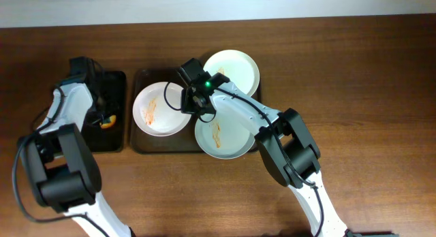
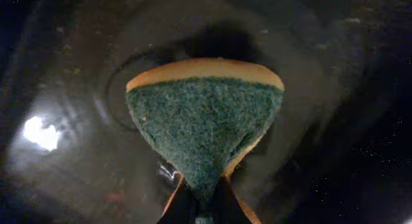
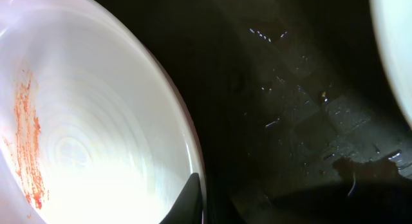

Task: Clean dirty plates on tray and stack at the side
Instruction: 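Grasp the green-yellow sponge with the left gripper and lift it, then scrub the pinkish plate with the sponge while right gripper holds rim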

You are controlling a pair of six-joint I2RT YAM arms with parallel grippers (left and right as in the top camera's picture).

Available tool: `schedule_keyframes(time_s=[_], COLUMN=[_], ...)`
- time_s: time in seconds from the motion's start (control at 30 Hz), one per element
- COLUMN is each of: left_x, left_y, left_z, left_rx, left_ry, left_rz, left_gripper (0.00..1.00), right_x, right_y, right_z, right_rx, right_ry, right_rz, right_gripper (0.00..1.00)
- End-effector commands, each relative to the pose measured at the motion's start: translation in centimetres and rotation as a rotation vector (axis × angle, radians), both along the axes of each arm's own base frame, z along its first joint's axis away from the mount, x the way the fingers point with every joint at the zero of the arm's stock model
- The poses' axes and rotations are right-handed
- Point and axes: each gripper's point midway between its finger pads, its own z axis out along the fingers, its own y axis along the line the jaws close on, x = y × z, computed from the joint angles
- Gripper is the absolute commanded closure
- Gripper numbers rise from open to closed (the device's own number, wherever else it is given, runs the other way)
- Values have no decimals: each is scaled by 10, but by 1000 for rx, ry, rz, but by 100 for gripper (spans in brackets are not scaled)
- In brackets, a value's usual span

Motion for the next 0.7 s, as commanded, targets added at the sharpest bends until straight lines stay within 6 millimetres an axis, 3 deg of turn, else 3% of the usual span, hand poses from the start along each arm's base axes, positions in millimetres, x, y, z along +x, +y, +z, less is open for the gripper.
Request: schedule_keyframes(time_s=[0.0, 0.07, 0.17, 0.3, 0.33, 0.4, 0.47, 0.53, 0.67], left_x=[13, 10, 14, 12, 14, 18, 19, 14, 3], left_y=[0, -6, -36, -48, -68, -90, -110, -129, -122], left_z=[78, 93, 110, 107, 109, 111, 103, 82, 35], left_rx=[39, 36, -69, -125, -167, -187, -197, -229, -182], left_ry=[-152, -170, -240, -246, -273, -291, -284, -244, -126], left_rz=[-113, -191, -375, -418, -554, -639, -685, -682, -528], left_gripper=[99, 99, 99, 99, 99, 99, 99, 99, 99], right_x=[-5, -5, -2, -3, -4, -5, -5, -3, 2], right_y=[0, 3, 0, 1, 2, 3, 3, 4, -2], right_z=[-16, -13, -10, -8, -8, -7, -6, -3, -1], right_rx=[4, 47, 90, 111, 117, 127, 139, 175, 194], right_ry=[42, 48, 63, 67, 71, 76, 78, 87, 95], right_rz=[24, 78, 110, 137, 140, 144, 158, 165, 155], right_gripper=[96, 96, 96, 96, 96, 96, 96, 96, 96])
